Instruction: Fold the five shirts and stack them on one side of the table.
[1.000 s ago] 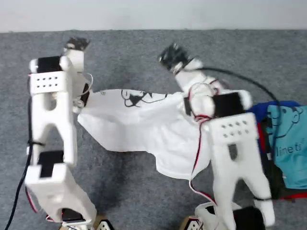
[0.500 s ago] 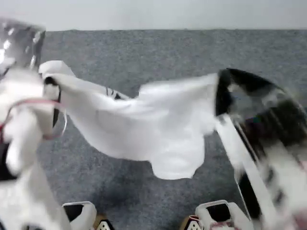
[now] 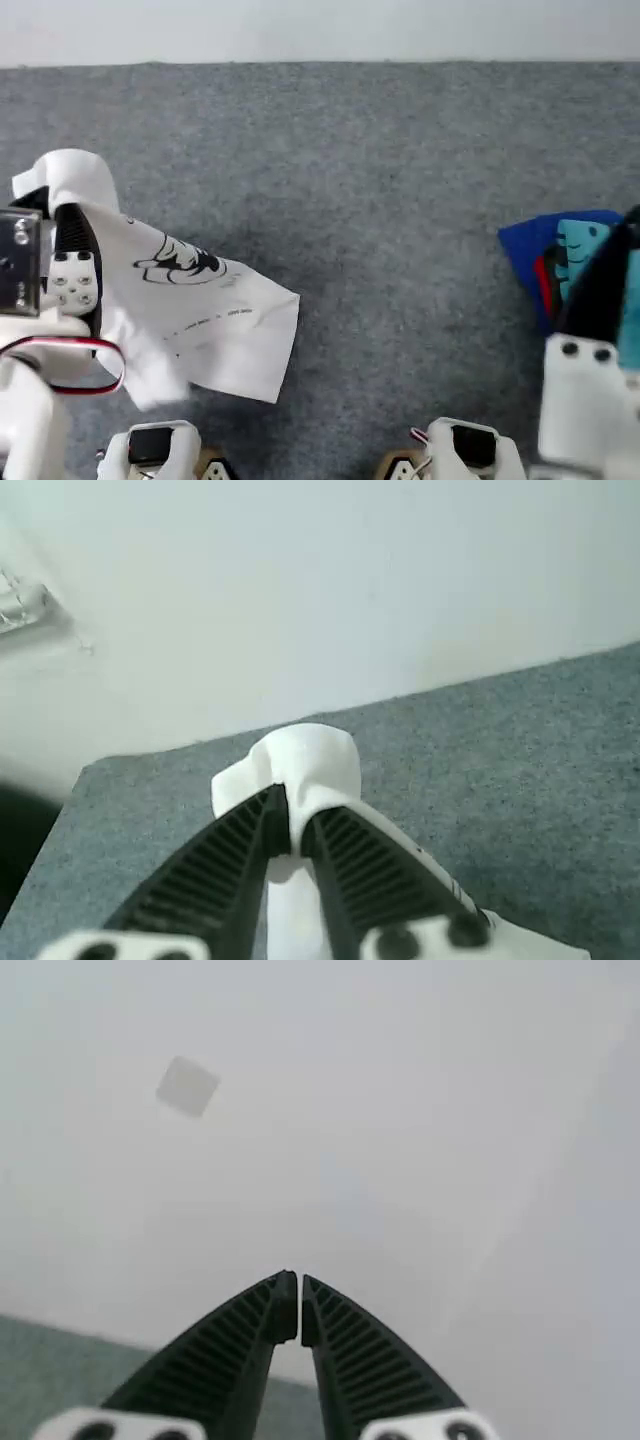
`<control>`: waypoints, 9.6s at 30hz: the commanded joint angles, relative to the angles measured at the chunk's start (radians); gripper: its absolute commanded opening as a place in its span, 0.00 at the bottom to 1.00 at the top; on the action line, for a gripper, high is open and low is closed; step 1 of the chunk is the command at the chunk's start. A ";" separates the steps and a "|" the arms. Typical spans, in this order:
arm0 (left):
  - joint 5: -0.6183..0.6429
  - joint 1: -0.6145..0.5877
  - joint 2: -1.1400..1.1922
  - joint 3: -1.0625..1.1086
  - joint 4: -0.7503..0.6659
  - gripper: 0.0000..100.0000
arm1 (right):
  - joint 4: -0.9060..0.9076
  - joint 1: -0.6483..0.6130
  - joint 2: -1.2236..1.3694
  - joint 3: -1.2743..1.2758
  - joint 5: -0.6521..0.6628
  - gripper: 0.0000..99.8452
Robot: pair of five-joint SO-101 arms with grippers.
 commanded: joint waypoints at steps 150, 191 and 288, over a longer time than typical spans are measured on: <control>-0.011 -0.106 -0.002 0.855 -0.390 0.01 | -0.380 -0.725 0.335 1.287 0.112 0.01; -0.005 0.098 -0.103 0.157 0.018 0.01 | -0.087 -0.056 0.050 -0.078 0.083 0.01; -0.012 0.100 -0.107 0.567 -0.161 0.01 | -0.409 -0.819 0.016 1.769 0.048 0.21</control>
